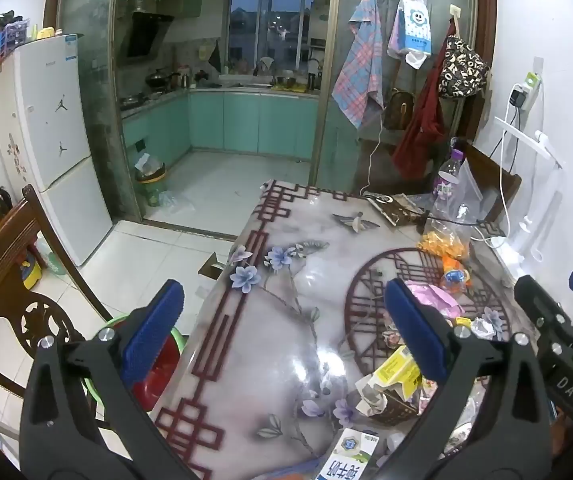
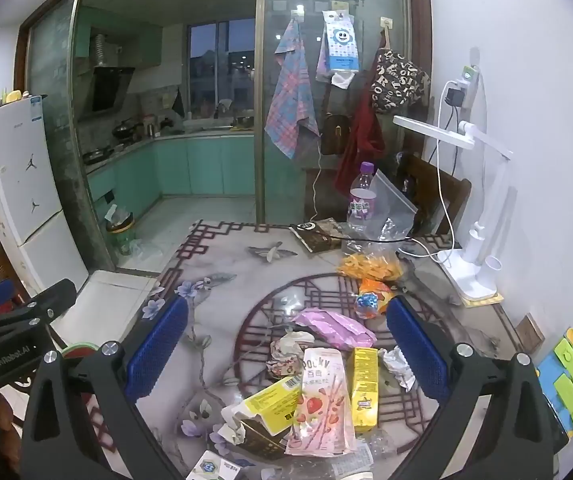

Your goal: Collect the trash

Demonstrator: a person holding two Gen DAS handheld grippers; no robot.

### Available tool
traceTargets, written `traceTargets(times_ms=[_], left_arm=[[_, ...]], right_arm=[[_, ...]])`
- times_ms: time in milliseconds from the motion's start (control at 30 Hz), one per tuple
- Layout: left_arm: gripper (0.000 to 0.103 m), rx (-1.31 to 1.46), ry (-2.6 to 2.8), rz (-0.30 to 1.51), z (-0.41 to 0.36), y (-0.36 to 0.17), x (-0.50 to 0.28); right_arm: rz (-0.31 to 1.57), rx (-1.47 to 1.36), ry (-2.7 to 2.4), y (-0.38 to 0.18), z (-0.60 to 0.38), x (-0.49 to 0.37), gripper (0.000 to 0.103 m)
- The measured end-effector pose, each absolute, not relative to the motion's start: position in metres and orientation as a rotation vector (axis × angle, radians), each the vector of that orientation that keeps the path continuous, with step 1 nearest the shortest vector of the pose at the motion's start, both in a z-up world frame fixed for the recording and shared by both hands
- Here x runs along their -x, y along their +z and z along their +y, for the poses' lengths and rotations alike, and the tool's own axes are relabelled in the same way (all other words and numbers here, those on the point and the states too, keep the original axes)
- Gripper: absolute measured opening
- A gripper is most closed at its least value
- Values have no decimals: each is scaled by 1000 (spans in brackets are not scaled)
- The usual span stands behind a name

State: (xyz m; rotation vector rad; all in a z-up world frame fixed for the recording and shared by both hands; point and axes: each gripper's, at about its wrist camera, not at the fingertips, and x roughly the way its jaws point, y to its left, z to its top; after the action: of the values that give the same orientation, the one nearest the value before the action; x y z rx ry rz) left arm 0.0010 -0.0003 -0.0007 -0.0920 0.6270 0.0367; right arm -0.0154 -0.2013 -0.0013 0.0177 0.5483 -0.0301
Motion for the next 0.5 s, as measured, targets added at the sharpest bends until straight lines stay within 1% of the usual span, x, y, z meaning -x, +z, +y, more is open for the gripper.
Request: traceTargets(times_ms=[500], left_arm=[[99,87,53,641,-3,-17,-4]], right_arm=[[557,-15,-31,-3,-198,14,96]])
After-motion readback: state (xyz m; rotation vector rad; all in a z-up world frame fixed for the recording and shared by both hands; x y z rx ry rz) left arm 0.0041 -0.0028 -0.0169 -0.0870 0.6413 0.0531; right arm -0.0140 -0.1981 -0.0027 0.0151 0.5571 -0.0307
